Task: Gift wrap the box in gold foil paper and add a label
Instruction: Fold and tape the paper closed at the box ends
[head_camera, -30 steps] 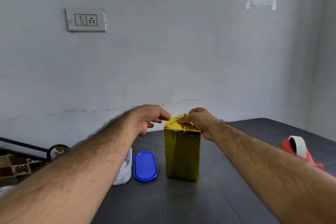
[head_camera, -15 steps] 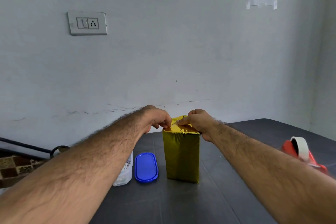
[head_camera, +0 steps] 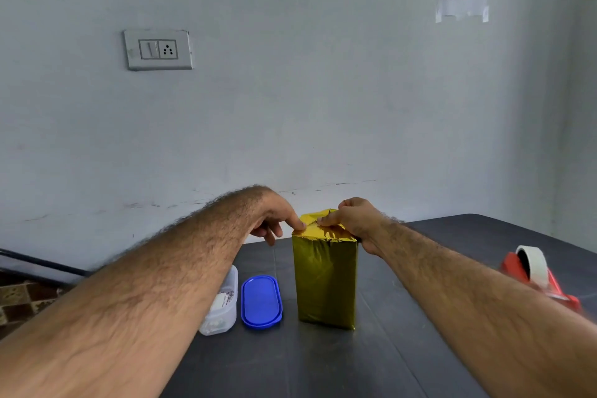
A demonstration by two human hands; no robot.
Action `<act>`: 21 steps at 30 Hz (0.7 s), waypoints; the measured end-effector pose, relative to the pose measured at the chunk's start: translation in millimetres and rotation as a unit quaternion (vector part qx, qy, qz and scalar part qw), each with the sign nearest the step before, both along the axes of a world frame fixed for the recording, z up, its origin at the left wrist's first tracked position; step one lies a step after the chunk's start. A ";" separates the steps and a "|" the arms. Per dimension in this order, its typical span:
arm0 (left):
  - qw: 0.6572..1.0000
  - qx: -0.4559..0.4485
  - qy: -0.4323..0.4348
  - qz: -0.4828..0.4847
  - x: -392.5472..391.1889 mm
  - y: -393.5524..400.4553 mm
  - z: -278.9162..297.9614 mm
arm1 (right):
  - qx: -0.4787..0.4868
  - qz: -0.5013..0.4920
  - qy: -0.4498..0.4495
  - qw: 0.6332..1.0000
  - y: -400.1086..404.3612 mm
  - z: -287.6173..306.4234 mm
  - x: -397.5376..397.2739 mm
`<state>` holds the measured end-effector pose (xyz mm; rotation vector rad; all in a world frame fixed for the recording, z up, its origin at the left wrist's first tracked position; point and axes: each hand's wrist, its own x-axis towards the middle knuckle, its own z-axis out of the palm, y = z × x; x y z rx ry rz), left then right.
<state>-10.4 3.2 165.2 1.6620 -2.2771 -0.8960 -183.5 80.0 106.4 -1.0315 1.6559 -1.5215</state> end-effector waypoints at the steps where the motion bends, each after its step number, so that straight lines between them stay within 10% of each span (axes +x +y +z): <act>1: 1.000 0.006 0.002 0.007 4.4 0.3 -0.9 | 0.001 0.005 0.000 1.000 0.3 -0.7 -0.8; 21: 0.915 0.106 0.383 0.066 -25.0 9.1 -79.0 | 0.012 -0.009 -0.032 0.999 -13.7 -4.7 -7.8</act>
